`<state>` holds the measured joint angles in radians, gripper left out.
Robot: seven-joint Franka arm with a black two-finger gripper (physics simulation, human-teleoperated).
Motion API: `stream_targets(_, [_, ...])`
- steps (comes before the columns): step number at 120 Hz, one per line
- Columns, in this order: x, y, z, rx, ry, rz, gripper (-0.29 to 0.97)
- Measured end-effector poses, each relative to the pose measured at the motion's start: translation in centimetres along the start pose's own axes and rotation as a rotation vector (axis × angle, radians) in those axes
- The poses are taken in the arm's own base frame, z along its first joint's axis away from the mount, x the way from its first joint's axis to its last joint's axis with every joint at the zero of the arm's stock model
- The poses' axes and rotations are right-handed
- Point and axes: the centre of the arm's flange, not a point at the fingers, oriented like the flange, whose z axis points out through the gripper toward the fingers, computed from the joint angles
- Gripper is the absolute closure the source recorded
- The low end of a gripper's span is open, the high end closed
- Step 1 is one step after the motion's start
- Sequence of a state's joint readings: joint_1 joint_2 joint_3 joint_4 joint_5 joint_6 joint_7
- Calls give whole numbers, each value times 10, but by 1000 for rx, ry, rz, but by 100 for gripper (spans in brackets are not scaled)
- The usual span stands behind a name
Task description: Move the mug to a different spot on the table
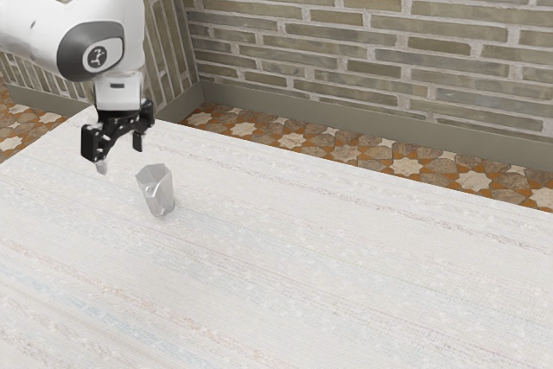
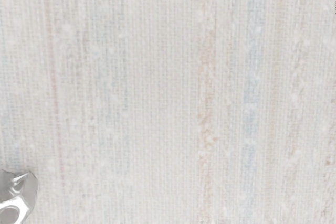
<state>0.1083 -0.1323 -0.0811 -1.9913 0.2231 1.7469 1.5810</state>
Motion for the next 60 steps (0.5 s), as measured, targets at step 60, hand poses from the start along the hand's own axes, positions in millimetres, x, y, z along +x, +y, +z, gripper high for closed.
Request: stream_targets(60, [-10, -59, 130, 121, -224, 691, 1])
